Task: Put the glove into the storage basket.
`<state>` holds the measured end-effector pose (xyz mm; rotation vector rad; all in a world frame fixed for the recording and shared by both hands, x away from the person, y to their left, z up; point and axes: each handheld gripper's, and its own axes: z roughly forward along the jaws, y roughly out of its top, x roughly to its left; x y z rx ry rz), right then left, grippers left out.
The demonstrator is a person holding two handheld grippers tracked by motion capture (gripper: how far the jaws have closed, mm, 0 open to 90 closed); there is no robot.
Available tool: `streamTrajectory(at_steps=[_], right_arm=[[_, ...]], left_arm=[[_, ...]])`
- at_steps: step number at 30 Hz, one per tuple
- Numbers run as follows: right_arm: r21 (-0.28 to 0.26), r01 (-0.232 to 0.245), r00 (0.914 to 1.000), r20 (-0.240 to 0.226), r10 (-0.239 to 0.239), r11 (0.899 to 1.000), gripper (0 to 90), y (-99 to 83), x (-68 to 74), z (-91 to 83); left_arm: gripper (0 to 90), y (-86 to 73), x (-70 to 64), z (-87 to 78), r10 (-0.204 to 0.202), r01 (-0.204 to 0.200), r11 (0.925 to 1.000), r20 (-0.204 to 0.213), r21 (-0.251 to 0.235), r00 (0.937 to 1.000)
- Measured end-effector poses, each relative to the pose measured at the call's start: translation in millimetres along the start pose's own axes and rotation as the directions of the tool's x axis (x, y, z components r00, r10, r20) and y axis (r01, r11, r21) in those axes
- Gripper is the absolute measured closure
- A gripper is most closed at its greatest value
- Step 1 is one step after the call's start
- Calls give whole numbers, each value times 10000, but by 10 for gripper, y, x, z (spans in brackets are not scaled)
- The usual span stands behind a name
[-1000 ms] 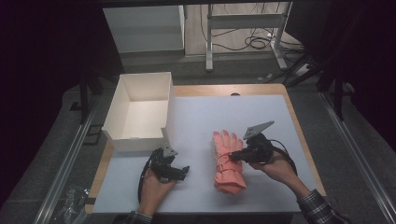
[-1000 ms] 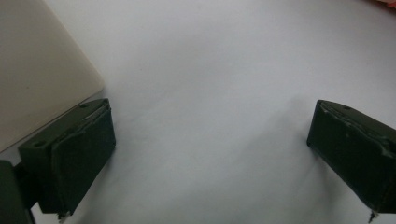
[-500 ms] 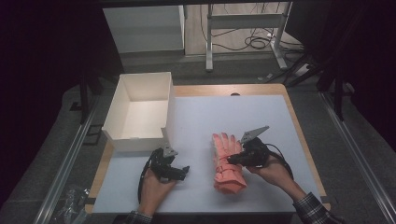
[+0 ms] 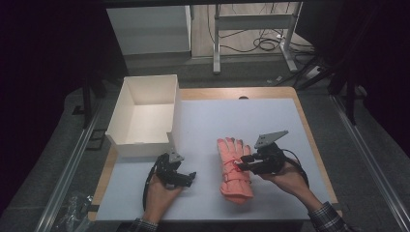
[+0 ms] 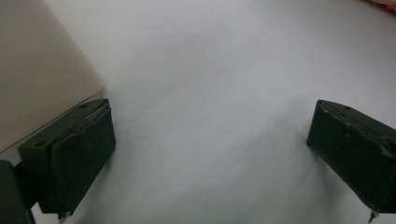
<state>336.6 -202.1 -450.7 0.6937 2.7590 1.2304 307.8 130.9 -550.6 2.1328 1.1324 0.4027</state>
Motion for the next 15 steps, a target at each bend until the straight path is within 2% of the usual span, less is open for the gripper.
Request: streamTrajectory(at_steps=[4,9,15], right_arm=[[-340,62,9994,342,-51,9994,615,-3,-22,-159],[-534,-208,9966,788,250,9984,624,-102,-98,-296],[-373,-384,9936,1047,421,9986,750,-353,-156,-280]], left_arm=[[12,0,0,-1,4,-4,10000,6,15,10000],[12,0,0,0,0,0,10000,-2,2,10000],[12,0,2,-2,33,-33,10000,5,43,10000]])
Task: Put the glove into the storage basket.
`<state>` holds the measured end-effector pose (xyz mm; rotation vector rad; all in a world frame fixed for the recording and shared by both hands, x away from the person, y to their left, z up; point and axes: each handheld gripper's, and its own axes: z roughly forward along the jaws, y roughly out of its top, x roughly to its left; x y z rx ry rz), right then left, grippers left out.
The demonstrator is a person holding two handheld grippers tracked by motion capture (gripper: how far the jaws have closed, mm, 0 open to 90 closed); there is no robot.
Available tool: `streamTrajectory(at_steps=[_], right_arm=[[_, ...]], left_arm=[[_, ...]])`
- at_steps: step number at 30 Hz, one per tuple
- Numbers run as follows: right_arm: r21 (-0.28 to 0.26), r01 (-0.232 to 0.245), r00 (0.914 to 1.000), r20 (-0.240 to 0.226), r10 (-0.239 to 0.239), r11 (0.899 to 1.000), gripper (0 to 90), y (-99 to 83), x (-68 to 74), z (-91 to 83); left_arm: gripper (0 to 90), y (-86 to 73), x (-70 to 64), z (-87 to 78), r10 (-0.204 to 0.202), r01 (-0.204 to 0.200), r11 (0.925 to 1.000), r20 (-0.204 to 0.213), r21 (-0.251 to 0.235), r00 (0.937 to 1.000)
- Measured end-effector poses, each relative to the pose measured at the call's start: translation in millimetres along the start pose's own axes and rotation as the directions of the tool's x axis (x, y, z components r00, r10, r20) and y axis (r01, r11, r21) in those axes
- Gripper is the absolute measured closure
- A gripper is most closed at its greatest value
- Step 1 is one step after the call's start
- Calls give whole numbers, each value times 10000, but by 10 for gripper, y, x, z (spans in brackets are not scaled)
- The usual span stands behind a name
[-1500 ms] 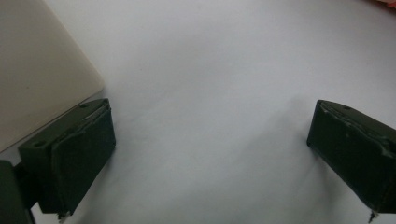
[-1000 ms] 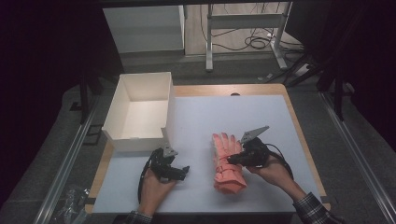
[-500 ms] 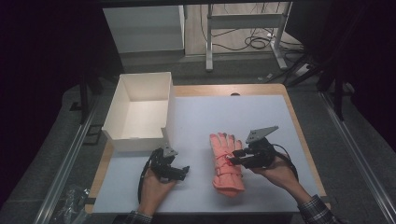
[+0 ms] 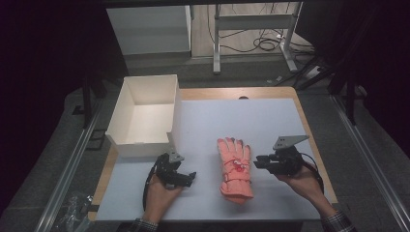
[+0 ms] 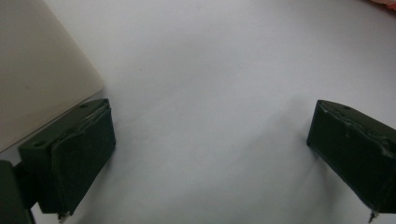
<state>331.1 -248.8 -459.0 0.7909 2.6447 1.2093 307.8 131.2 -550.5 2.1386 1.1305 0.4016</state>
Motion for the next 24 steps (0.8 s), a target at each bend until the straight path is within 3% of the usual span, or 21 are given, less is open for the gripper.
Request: streamTrajectory(at_steps=[2,3,8,14,24], right_arm=[[47,9,10000,-16,-8,10000,775,-44,-6,14],[120,-72,9999,-95,73,9999,849,-156,-12,56],[315,-100,9997,-215,106,9995,889,-333,20,129],[321,133,9996,-253,-125,9994,890,-547,155,202],[326,305,9982,-519,-288,9990,889,-565,264,320]], left_arm=[[12,0,1,-1,10,-10,10000,-7,9,10000],[12,0,1,-1,12,-12,10000,-8,10,10000],[12,0,1,-1,14,-14,10000,-6,11,10000],[12,0,0,-1,12,-12,10000,-8,10,10000],[12,0,1,-1,13,-13,10000,-6,10,10000]])
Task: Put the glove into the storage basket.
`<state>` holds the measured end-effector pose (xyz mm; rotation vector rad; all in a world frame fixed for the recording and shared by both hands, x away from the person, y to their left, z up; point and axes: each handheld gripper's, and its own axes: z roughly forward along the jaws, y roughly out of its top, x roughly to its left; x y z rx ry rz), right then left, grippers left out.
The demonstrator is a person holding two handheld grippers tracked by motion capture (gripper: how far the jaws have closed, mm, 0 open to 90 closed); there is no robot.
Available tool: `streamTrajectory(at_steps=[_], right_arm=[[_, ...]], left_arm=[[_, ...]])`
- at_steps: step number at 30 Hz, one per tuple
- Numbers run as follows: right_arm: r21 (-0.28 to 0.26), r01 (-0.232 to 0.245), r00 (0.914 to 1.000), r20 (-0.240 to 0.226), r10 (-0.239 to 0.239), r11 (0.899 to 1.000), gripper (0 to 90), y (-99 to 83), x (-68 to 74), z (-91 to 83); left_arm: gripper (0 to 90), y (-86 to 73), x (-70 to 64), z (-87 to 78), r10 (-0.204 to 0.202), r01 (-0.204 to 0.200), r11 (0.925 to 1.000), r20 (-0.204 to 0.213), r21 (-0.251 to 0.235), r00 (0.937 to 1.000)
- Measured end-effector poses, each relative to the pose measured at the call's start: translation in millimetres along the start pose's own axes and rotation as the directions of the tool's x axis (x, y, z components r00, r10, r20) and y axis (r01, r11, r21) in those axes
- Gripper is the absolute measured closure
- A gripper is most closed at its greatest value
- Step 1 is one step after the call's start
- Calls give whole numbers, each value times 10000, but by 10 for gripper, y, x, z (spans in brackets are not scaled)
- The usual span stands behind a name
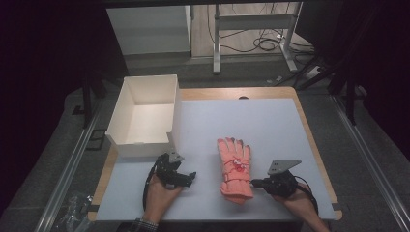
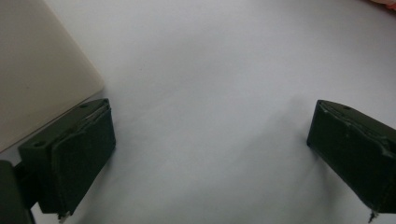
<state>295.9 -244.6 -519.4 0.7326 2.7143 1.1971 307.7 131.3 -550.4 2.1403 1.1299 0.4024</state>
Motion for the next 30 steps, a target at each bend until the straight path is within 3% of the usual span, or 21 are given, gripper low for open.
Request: streamTrajectory(at_steps=[15,30], right_arm=[[-57,115,9995,-277,-117,9999,888,104,76,145],[19,354,9981,-499,-352,9994,888,295,229,481]], left_arm=[[12,0,-3,3,-48,48,10000,1,-48,10000],[12,0,-3,4,-42,42,10000,2,-59,10000]])
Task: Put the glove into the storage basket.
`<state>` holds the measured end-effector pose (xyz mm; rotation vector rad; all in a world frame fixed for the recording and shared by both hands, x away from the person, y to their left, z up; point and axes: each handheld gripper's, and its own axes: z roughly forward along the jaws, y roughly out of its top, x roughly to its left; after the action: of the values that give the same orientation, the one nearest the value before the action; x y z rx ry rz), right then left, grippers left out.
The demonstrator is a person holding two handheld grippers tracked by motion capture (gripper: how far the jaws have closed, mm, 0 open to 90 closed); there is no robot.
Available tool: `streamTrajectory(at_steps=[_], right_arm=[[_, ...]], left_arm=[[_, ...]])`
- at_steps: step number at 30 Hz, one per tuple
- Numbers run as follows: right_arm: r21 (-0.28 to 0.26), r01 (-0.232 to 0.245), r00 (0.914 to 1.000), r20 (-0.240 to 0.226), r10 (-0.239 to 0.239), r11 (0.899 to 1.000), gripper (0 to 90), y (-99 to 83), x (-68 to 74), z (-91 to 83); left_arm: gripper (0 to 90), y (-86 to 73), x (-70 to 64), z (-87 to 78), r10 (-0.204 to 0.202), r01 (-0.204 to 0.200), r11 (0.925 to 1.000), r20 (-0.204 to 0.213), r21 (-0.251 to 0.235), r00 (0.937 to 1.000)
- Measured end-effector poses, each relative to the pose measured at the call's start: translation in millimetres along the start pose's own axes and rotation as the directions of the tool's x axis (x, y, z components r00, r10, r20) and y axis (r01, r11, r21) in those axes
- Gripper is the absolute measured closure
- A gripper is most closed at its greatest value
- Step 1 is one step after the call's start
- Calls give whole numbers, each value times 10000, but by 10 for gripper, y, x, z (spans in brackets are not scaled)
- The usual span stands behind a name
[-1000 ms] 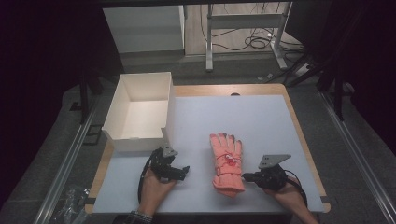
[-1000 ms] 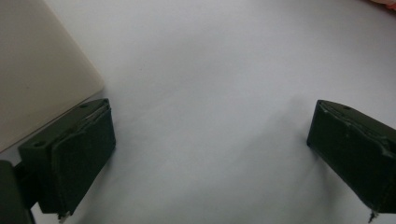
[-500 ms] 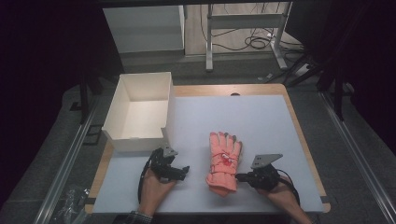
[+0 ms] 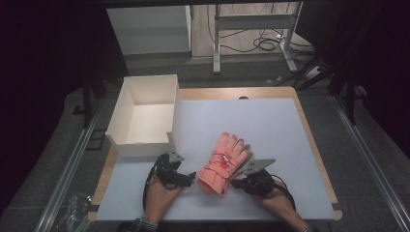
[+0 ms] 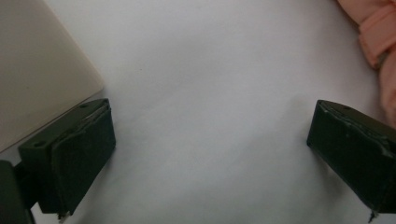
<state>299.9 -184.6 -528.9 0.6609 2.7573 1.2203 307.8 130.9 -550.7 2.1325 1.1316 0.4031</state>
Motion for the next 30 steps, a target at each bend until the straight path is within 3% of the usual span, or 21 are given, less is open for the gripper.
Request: streamTrajectory(at_steps=[14,30], right_arm=[[-71,-58,9999,-116,57,10000,888,130,22,221],[-54,-42,10000,-15,42,10000,887,172,27,264]], left_arm=[[12,1,4,-4,58,-58,10000,0,55,10000],[13,0,10,-7,7,-7,10000,35,37,10000]])
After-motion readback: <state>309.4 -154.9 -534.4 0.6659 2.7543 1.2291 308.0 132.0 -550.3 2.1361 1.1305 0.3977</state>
